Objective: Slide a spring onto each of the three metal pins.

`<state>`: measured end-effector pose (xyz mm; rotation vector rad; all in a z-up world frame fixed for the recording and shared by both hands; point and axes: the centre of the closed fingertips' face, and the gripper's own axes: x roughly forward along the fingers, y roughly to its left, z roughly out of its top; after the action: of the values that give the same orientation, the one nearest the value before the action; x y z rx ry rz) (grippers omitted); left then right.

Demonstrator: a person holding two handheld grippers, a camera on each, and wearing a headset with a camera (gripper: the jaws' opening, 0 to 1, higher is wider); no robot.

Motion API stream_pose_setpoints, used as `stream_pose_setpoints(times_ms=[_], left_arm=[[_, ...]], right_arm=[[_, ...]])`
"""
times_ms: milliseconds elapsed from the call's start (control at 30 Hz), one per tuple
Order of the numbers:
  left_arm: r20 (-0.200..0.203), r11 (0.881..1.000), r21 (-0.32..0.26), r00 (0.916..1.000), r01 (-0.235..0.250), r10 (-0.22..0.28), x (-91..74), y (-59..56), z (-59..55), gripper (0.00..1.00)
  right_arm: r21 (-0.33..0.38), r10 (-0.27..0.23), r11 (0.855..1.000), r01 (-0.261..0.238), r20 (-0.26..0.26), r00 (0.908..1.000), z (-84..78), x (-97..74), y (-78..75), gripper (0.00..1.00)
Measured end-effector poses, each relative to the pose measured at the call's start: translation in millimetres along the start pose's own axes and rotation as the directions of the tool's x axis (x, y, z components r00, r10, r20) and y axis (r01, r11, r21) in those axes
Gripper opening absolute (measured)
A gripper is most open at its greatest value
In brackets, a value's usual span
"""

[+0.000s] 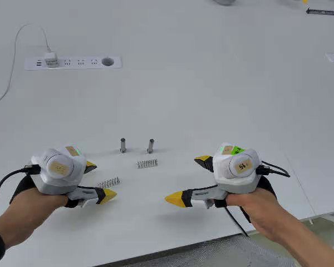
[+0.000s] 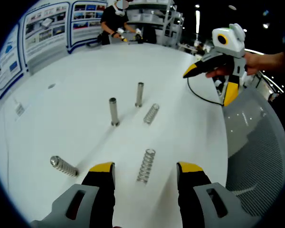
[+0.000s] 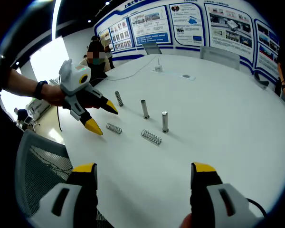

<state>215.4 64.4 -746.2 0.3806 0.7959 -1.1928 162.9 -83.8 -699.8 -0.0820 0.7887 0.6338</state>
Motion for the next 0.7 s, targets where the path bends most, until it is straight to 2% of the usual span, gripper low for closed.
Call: stream_pose_setpoints(times_ms=[400,467,633,700], left_arm=[[-0.04,1.0,0.0,0.9992,0.002,-0.002,7.5,2.7,-16.0,0.38],[-0.047,1.0,0.016,0.9989,0.002,-0.002,9.1,2.5,-19.3,0.35],[-0.046,1.0,0.021,0.999,0.002,-0.001,9.3,-2.0,-18.0,0.29],[-0.051,0.999,0.033,0.9986,-0.009,0.011,9.7,-0.3,-18.6,0.26]], right_arm=[[0.009,0.004,1.0,-0.004,0.0,1.0,-2.3,-0.1,-0.8,0.82],[0.01,0.005,1.0,-0.005,0.0,1.0,-2.5,0.0,-0.6,0.82],[0.016,0.006,1.0,-0.006,-0.001,1.0,-4.1,0.0,-0.5,0.82],[0.018,0.007,1.0,-0.007,-0.001,1.0,-4.7,0.0,-0.2,0.82]])
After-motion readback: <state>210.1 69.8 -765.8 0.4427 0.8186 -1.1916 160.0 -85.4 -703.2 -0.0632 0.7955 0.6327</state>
